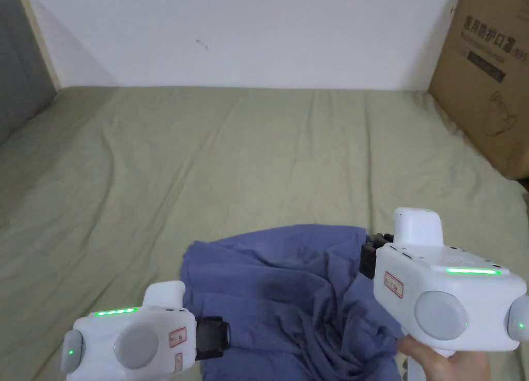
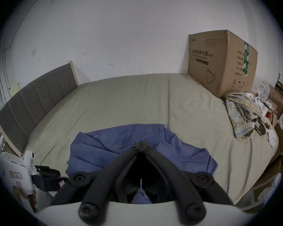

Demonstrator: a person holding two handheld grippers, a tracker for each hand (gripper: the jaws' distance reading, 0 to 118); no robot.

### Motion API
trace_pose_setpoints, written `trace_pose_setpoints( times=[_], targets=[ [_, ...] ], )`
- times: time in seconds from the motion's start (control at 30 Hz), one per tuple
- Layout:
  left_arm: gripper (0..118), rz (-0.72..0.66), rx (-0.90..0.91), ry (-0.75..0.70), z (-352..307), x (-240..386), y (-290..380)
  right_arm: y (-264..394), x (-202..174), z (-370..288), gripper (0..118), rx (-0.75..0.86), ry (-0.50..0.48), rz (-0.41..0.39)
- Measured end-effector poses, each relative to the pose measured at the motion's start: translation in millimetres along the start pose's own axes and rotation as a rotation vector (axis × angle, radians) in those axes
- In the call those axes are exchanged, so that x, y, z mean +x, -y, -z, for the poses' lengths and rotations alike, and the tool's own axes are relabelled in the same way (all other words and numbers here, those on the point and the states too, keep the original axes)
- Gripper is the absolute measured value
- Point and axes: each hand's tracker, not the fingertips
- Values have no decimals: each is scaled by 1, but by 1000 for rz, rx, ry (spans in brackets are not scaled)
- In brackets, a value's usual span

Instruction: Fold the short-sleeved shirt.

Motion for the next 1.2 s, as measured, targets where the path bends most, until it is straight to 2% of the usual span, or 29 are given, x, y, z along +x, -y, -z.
trace_pose_setpoints(
  times=[0.03,0.2,0.23,0.27,0.3,0.4,0.43,0.5,0.57,0.6,0.63,0.7,0.8,0.83,0.97,1.03,1.07,1.17,1.2],
  targets=[
    [111,-2,-12,3,2,-1,0,-1,0,2,0,-3,-3,4],
    [106,10,-65,4,14,4,16,0,-1,14,1,-26,5,12],
    [101,21,-79,-4,20,7,21,2,-1,16,1,-32,3,12],
    [89,28,-89,-4,24,12,25,3,-1,17,1,-37,-1,12],
    [87,37,-101,0,28,16,28,4,-1,18,0,-42,-3,12],
    [77,178,-115,-117,42,29,36,9,-1,22,1,-59,-2,8],
    [70,155,-114,-129,41,31,34,9,-1,23,0,-66,-2,12],
    [22,117,-94,-168,31,37,29,11,1,25,1,-76,-7,19],
    [5,203,-65,-249,25,47,30,11,2,29,1,-82,-7,26],
    [4,224,-57,-281,23,50,31,10,3,32,1,-90,-9,29],
    [4,209,-65,-227,21,51,31,8,3,35,1,-96,-12,32],
    [4,211,-63,-228,15,51,32,2,4,42,1,-104,-28,34],
    [4,204,-54,-204,3,50,26,-15,6,66,1,-164,-134,39],
    [4,197,-44,-184,-3,49,24,-22,7,78,4,-188,-159,44],
    [4,194,-18,-139,-22,53,16,-51,-1,131,70,-263,-188,-20],
    [4,196,-20,-120,-23,52,14,-64,-7,164,71,-304,-217,-59],
    [4,183,-30,-109,-23,51,13,-70,-11,183,72,-347,-201,-82],
    [4,148,-63,-77,-19,48,14,-73,-23,241,72,-442,-229,-180],
    [4,131,-79,-54,-18,47,14,-72,-27,256,72,-493,-206,-202]
  ],
)
